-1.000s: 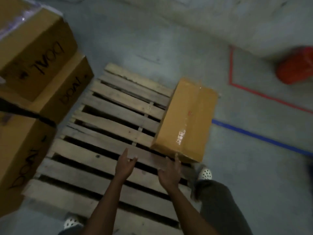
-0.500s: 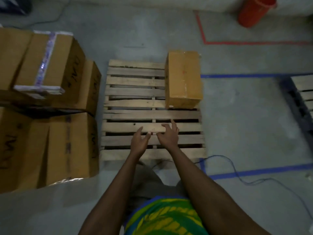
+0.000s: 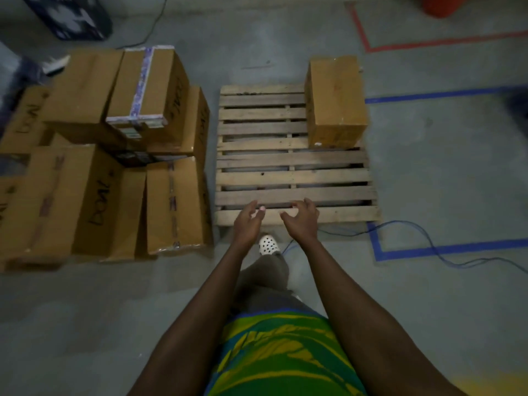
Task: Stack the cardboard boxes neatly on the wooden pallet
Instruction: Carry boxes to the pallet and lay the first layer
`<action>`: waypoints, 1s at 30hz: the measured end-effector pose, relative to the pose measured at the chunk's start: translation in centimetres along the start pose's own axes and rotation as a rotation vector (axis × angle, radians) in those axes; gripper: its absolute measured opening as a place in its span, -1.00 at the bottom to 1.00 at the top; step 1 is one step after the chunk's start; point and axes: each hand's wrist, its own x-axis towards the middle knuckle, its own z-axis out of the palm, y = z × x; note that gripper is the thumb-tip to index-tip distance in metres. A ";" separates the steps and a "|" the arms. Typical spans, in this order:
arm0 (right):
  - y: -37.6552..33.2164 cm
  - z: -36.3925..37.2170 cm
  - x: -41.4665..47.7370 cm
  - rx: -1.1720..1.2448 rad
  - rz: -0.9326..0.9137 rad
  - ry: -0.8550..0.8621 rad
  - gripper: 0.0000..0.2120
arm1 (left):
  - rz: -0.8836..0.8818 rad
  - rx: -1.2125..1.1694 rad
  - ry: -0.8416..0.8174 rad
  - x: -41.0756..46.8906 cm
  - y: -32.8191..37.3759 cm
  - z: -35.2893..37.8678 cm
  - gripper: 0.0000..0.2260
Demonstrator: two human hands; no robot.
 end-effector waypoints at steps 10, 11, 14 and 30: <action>-5.3 8.0 -8.4 -0.008 -0.050 -0.059 -0.65 | -0.072 -0.052 0.042 -4.8 -8.4 -13.1 -0.56; -6.0 9.1 -8.7 -0.006 -0.049 -0.062 -0.65 | -0.074 -0.046 0.048 -4.7 -9.3 -14.5 -0.56; -9.0 13.9 -9.8 0.018 -0.033 -0.046 -0.66 | -0.109 -0.039 0.055 -4.1 -11.7 -20.0 -0.59; -12.7 44.7 -8.9 0.082 0.190 -0.165 -0.58 | -0.331 0.182 -0.024 11.9 -26.5 -39.9 -0.60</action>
